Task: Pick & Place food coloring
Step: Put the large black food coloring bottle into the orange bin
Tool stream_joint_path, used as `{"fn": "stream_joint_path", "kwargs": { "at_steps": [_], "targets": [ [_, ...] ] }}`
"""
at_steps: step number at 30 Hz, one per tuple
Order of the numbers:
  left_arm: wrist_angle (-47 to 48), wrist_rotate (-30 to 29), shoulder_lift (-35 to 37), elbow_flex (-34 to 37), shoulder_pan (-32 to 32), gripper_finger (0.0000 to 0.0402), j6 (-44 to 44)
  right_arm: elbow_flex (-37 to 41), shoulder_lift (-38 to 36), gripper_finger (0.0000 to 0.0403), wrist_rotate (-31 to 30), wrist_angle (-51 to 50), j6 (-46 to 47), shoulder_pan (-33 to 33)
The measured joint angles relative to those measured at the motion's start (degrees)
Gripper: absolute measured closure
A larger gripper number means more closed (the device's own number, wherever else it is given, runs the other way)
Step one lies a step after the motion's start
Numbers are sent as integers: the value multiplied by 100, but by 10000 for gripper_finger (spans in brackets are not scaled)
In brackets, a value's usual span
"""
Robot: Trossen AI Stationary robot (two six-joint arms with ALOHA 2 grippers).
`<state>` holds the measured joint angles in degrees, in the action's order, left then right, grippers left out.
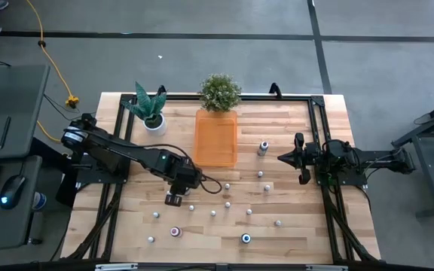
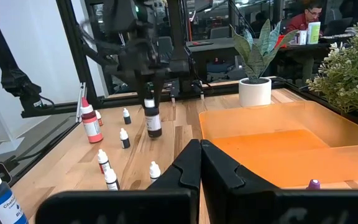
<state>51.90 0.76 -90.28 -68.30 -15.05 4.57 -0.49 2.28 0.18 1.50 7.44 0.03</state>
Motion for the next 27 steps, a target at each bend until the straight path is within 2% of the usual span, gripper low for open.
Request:
{"fn": "stream_joint_path", "kwargs": {
  "at_steps": [8,10,13,17,27],
  "targets": [
    [691,7,15,-914,0,300,-281,0,0,402,-1,0,0,1],
    [862,172,13,-1114,2,300,-462,0,0,402,-1,0,0,1],
    [963,651,14,-1378,0,300,-1110,-1,0,402,-1,0,0,1],
    [1032,1219,15,-1558,0,300,-2503,0,0,402,-1,0,0,0],
    [1358,1201,94,-1977,53,300,-3514,-1,-2,402,0,0,0,2]
  ]
}}
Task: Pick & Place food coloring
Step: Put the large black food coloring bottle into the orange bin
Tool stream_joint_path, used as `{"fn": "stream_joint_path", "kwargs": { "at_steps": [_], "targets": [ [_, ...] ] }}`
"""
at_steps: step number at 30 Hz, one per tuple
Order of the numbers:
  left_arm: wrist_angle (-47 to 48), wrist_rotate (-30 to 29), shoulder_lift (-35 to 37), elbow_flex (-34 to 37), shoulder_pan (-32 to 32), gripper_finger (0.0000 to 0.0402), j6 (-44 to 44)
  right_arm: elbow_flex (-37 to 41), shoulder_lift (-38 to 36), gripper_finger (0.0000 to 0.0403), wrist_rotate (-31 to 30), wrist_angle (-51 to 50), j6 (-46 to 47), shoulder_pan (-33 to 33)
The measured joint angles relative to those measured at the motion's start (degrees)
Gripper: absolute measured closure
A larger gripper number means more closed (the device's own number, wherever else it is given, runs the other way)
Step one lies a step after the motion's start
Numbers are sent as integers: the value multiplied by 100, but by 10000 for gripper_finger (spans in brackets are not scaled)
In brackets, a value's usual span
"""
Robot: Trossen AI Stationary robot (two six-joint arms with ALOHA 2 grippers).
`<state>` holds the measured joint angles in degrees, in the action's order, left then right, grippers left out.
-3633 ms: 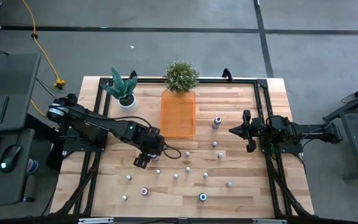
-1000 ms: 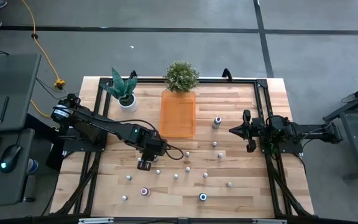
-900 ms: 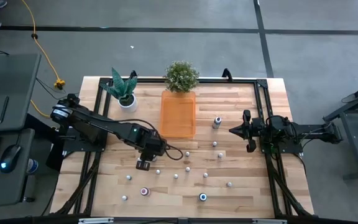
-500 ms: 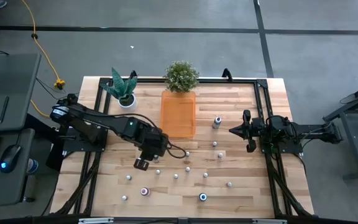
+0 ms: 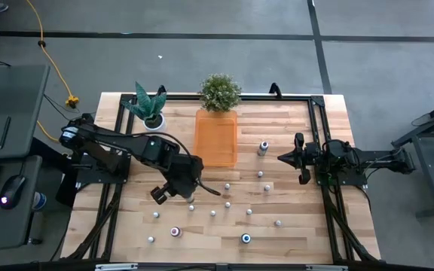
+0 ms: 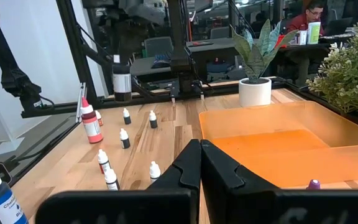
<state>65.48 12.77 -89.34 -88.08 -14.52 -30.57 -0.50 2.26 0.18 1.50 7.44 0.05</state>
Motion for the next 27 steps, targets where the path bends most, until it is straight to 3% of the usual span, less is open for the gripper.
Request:
{"fn": "stream_joint_path", "kwargs": {
  "at_steps": [9,12,19,27],
  "targets": [
    [682,-222,0,-721,261,300,-438,-1,0,402,-1,0,0,0],
    [834,-687,2,-968,405,300,-574,0,1,402,0,0,0,-1],
    [518,-2408,4,-1200,832,300,-378,-1,1,402,-1,0,0,0],
    [109,-2783,-99,-1208,1433,300,-259,1,0,402,-1,0,0,-2]
  ]
}}
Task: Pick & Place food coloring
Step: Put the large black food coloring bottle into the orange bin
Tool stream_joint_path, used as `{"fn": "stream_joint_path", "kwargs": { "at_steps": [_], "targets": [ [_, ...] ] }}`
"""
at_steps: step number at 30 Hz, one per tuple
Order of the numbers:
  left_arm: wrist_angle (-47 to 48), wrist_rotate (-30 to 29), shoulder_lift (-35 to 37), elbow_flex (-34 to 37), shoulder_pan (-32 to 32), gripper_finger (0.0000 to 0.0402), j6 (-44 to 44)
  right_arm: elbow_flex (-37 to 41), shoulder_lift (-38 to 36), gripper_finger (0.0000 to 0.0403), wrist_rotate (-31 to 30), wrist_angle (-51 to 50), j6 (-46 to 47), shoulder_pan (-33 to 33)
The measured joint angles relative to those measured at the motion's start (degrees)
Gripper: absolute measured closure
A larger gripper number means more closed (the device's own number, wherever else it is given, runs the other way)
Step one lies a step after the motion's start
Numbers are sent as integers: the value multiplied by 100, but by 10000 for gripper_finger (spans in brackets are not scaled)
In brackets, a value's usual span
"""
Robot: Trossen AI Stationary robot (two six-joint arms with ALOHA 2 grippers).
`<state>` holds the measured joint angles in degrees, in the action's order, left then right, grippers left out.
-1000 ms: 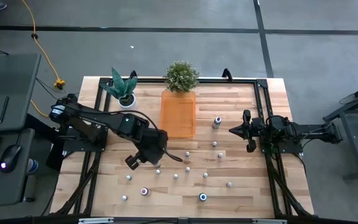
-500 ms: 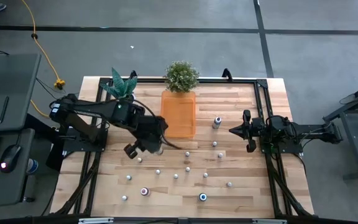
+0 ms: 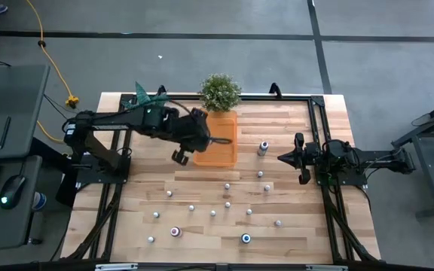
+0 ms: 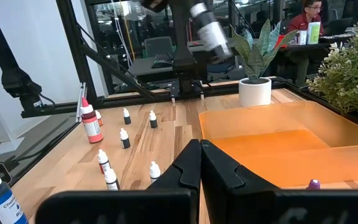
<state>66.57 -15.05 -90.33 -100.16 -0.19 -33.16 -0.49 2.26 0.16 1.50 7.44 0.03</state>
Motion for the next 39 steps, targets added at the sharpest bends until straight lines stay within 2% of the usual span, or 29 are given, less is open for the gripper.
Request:
{"fn": "stream_joint_path", "kwargs": {
  "at_steps": [6,12,16,19,23,28,32,36,39],
  "targets": [
    [52,3,-273,-275,510,300,-158,0,-3,402,2,0,0,0],
    [680,288,-1031,-1649,1115,300,-84,-2,41,402,1,2,0,2],
    [1358,693,-1747,-2604,1477,300,785,-1,51,402,2,0,0,2],
    [1798,896,-2162,-2964,1684,297,1756,-1,51,402,2,0,0,0],
    [1703,932,-2410,-2880,1835,297,2524,-1,70,402,2,0,0,1],
    [1513,663,-2651,-2654,1856,297,3581,-2,72,402,2,0,0,1],
    [964,405,-2666,-2174,1858,297,4230,0,70,402,2,0,0,1],
    [559,-97,-2669,-1720,1856,297,4768,0,71,402,2,0,0,1],
    [109,-196,-2537,-1324,1856,297,5442,-2,70,402,2,0,0,2]
  ]
}}
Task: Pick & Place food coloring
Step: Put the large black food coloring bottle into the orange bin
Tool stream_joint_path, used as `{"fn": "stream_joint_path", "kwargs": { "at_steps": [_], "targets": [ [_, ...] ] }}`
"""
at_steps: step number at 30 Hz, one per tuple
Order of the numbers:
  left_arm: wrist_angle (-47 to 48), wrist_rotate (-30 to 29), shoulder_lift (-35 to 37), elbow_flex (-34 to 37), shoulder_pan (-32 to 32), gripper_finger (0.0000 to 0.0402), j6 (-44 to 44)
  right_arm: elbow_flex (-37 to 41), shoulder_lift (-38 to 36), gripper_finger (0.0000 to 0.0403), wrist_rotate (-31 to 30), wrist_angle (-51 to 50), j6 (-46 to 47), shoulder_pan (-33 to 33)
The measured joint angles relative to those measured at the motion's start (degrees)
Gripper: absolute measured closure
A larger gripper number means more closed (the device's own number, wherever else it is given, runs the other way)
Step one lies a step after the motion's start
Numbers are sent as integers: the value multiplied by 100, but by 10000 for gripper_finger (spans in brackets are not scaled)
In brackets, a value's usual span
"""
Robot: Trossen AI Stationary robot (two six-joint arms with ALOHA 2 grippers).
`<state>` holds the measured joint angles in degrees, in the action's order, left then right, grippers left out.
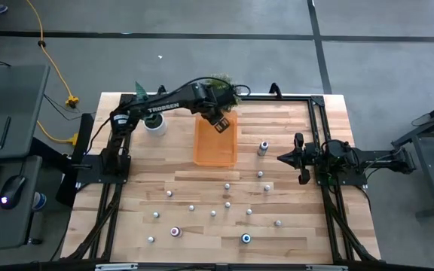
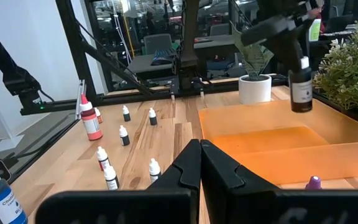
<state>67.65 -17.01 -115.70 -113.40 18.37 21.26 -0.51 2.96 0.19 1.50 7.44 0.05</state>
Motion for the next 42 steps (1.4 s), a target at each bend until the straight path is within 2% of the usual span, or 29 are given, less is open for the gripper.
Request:
{"fn": "stream_joint_path", "kwargs": {
  "at_steps": [8,14,30,42],
  "targets": [
    [-1386,-205,712,1494,81,297,1937,1,2,402,0,1,0,-1],
    [-1709,-35,795,2151,74,297,2254,0,2,402,-2,0,0,-2],
    [-1680,28,798,2292,614,296,2401,0,0,402,-1,0,0,0],
    [-1498,133,686,2288,694,296,2207,1,2,402,0,0,0,-1]
  ]
}}
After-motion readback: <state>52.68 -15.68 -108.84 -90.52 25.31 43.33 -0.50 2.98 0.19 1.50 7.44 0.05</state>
